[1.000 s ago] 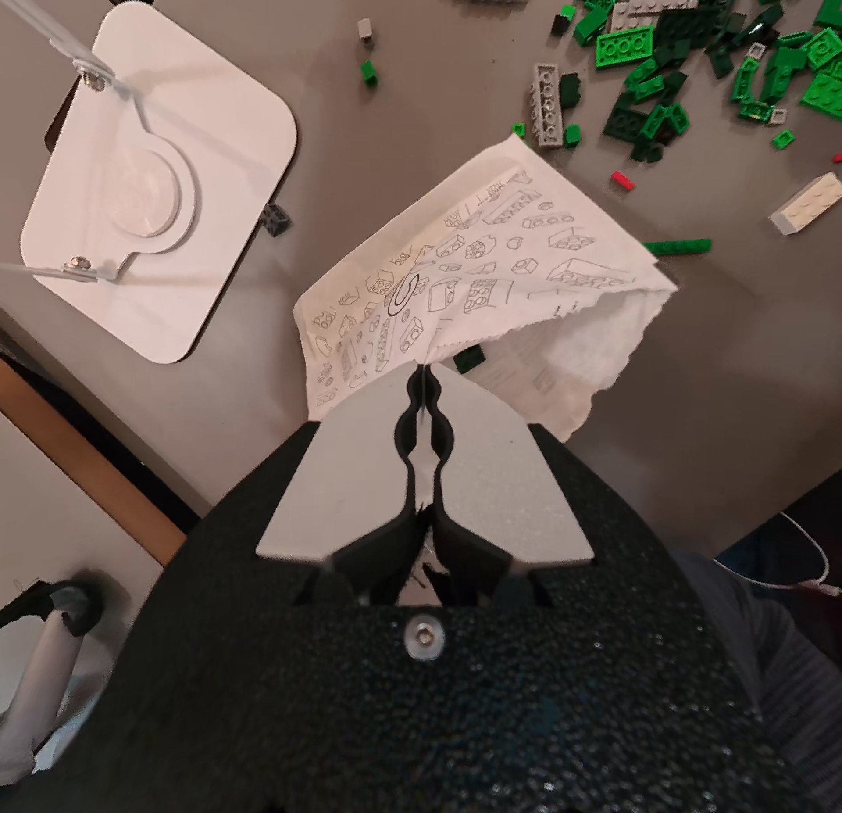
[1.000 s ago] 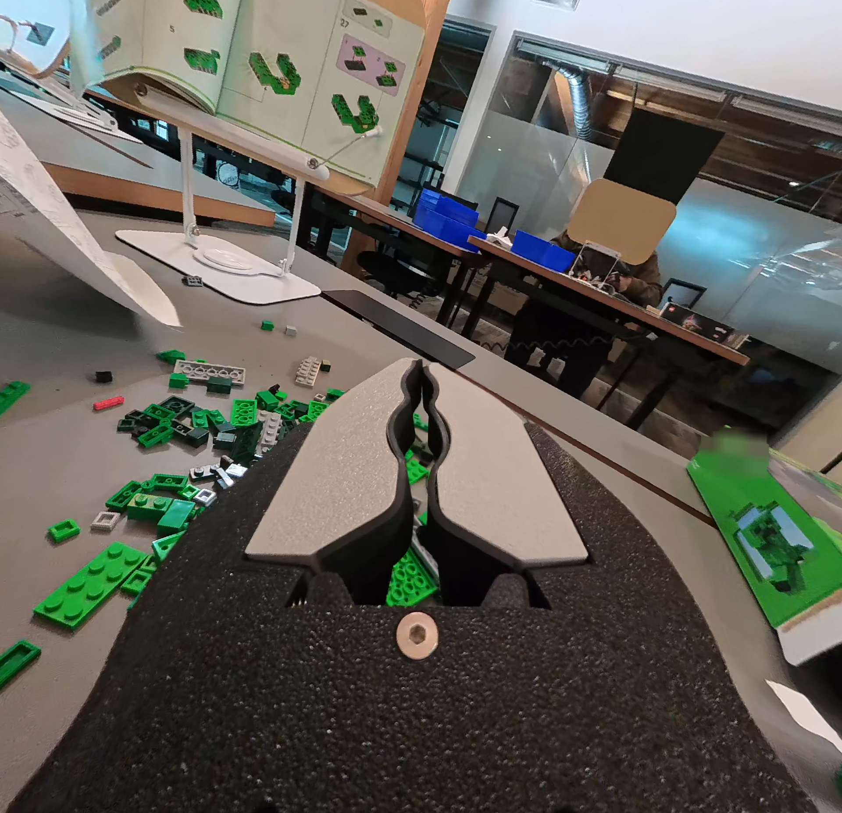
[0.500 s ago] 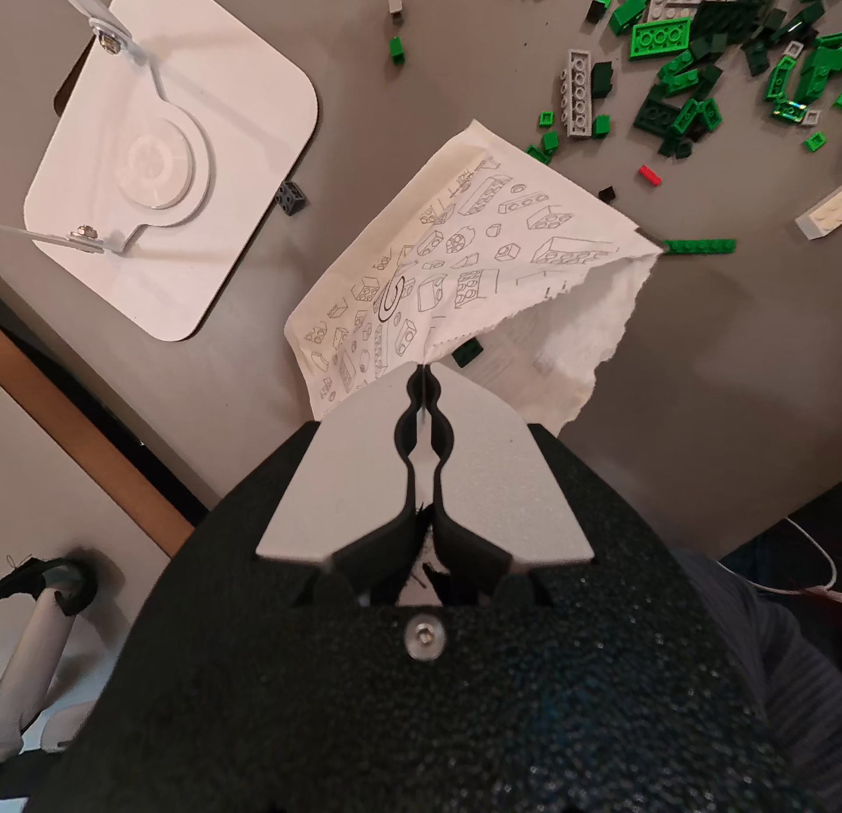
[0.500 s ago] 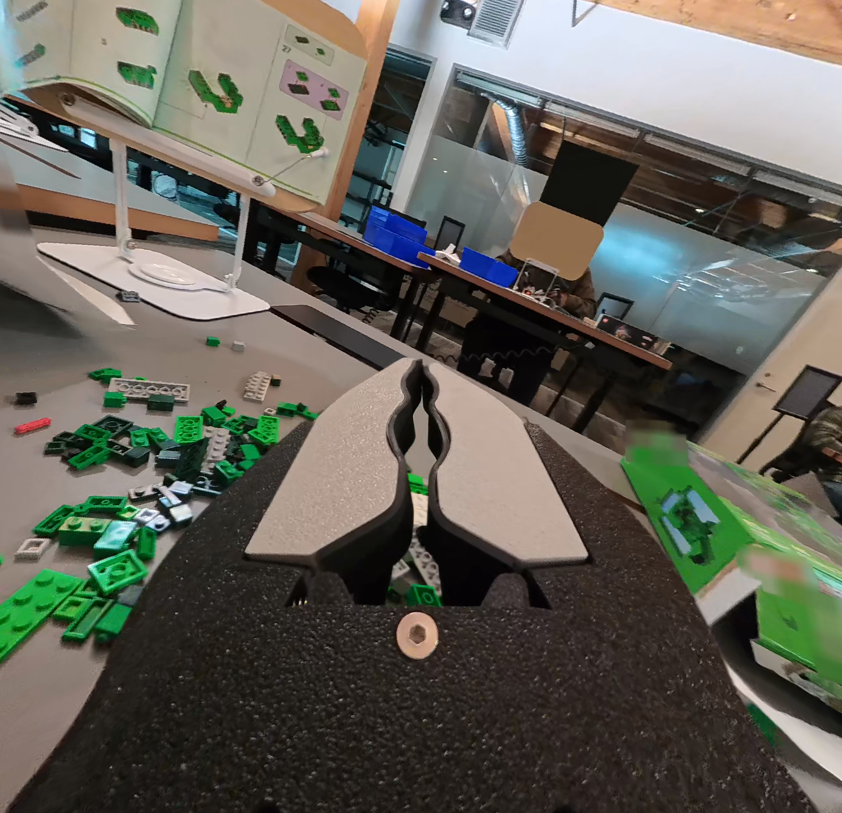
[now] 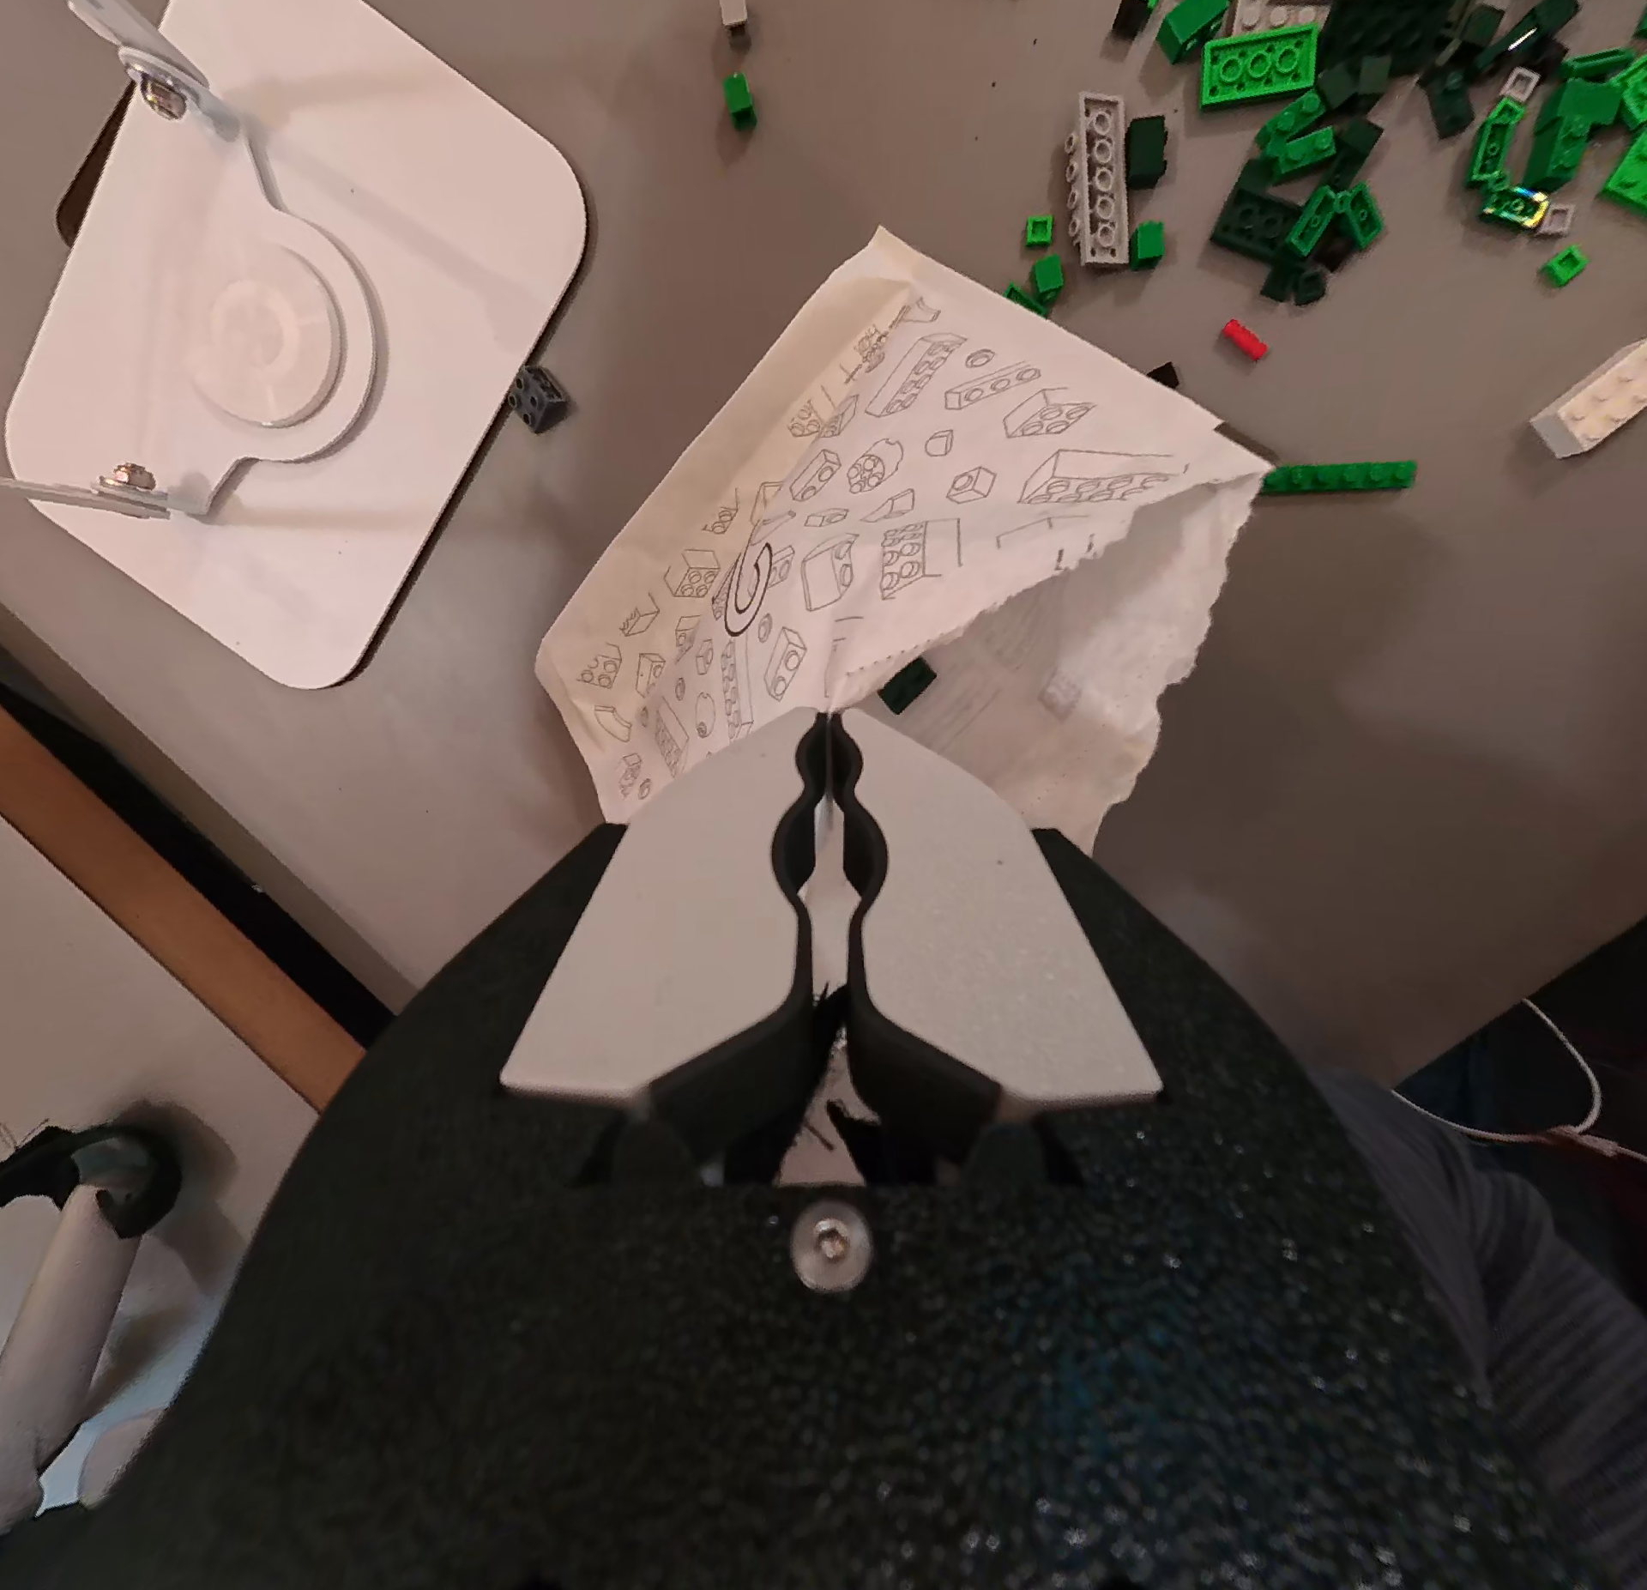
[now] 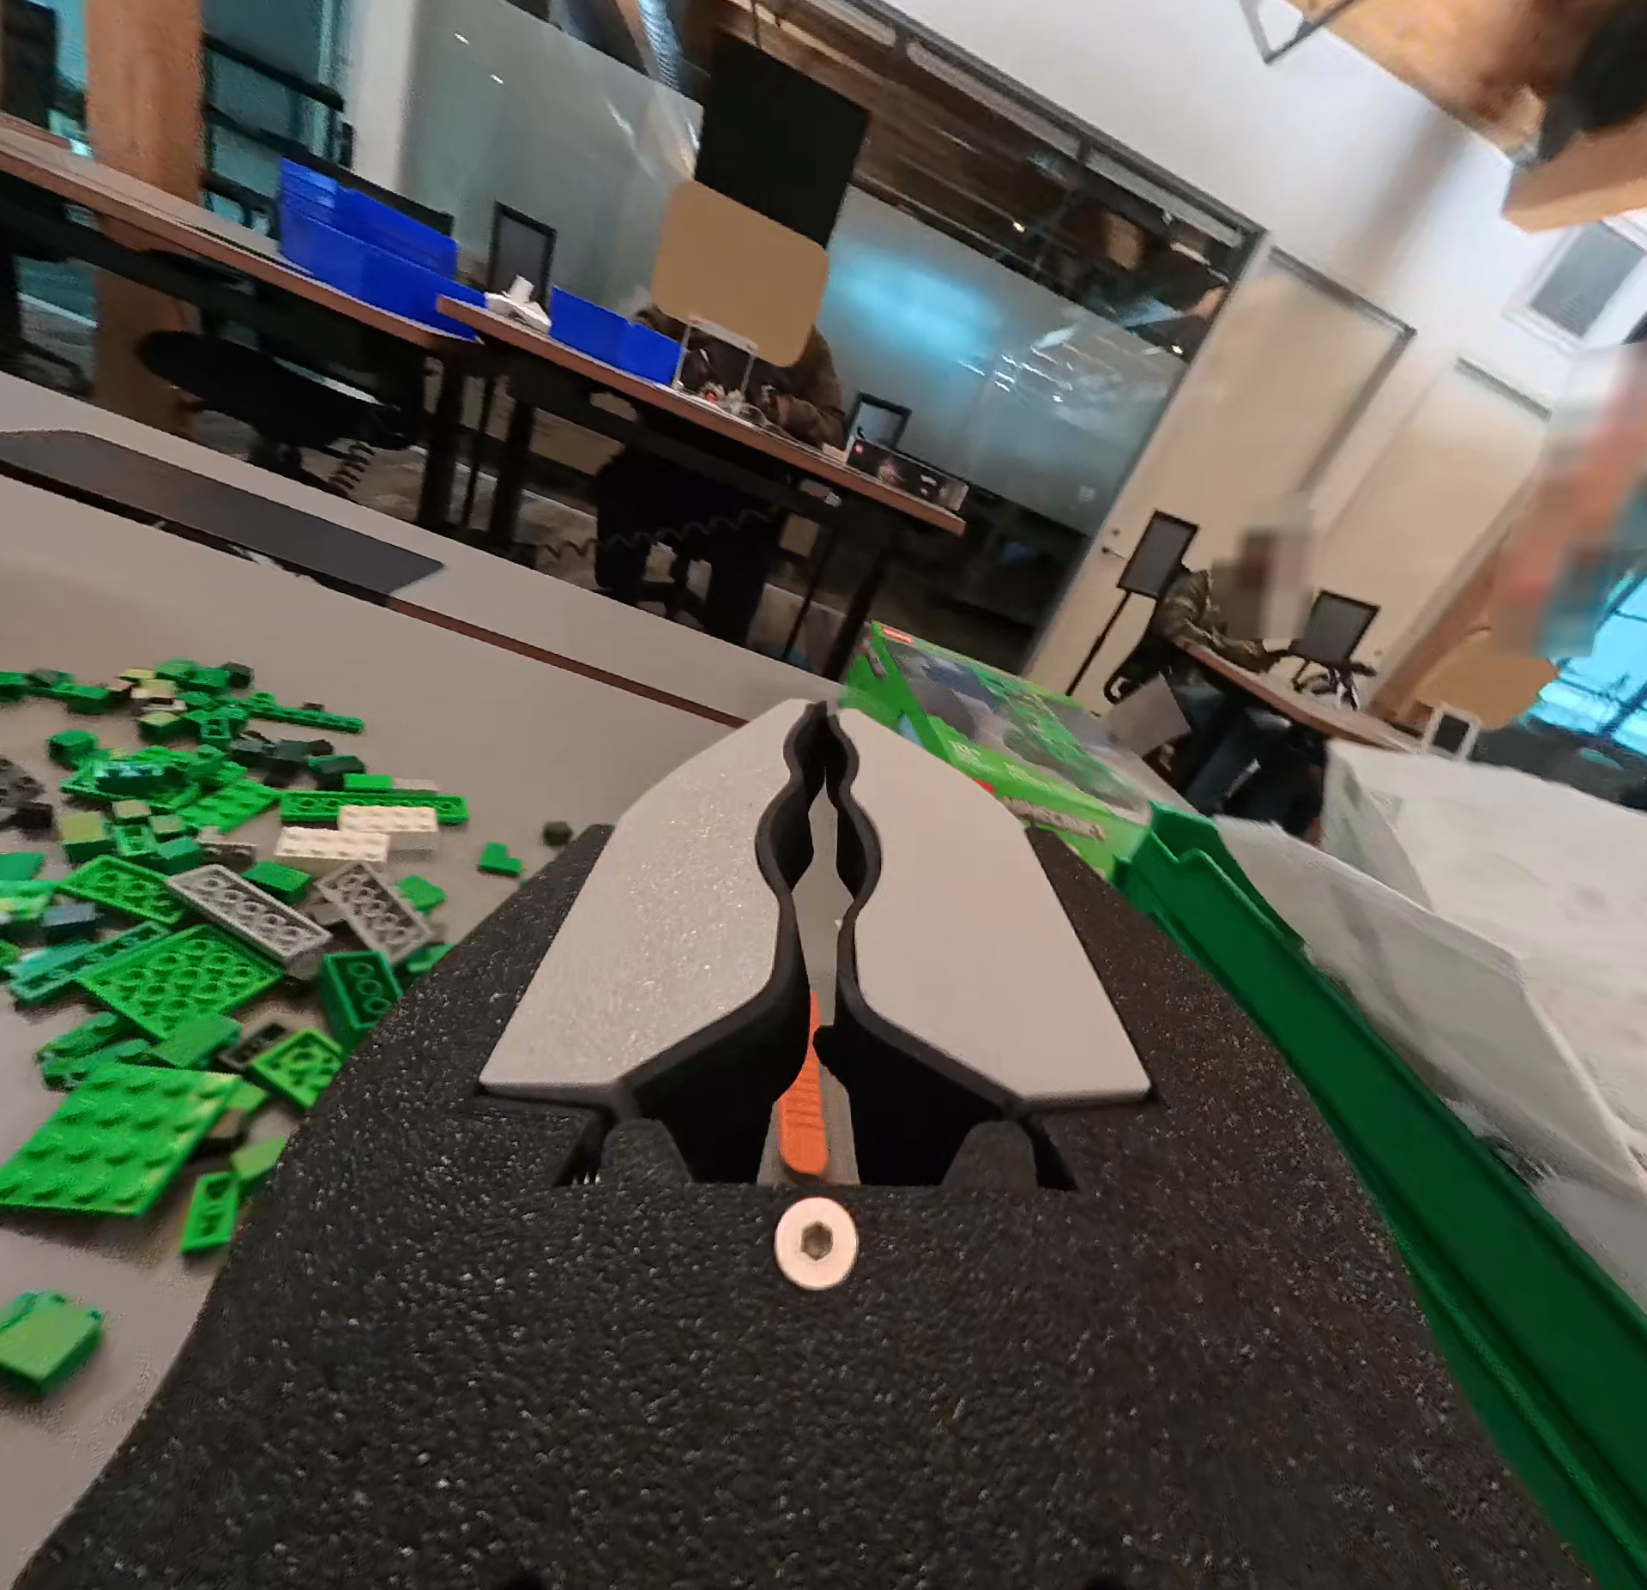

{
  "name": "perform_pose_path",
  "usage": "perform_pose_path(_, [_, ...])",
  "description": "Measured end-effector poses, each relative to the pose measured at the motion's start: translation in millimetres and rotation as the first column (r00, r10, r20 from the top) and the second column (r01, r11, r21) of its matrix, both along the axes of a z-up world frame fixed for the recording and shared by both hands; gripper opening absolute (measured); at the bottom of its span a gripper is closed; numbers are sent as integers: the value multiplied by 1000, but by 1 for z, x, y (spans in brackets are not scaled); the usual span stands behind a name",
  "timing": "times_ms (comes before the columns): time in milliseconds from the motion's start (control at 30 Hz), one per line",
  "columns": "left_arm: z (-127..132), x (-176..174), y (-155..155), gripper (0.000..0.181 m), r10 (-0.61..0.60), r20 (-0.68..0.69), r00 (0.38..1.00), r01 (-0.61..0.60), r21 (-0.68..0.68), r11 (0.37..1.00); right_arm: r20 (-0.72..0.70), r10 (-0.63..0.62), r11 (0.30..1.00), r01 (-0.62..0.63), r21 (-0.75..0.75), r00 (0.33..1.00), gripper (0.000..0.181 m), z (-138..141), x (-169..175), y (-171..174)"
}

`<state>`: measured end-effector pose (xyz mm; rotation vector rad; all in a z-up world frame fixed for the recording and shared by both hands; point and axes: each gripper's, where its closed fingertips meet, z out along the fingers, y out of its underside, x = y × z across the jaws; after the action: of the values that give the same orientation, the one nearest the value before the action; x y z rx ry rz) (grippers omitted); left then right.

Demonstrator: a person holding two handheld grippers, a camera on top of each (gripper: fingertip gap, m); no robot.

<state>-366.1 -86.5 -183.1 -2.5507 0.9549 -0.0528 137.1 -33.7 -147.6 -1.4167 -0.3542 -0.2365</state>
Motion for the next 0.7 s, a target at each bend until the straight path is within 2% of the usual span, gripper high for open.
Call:
perform_pose_path(233, [-2, 5, 0, 0, -20, -5, 1000, 20, -13, 1000, -27, -103, 994, 102, -46, 994, 0, -8, 45, -3])
perform_pose_path(700, [-4, 8, 1, 0, -30, -12, 999, 30, -23, 999, -39, -225, 970, 220, -101, 974, 0, -24, 95, -6])
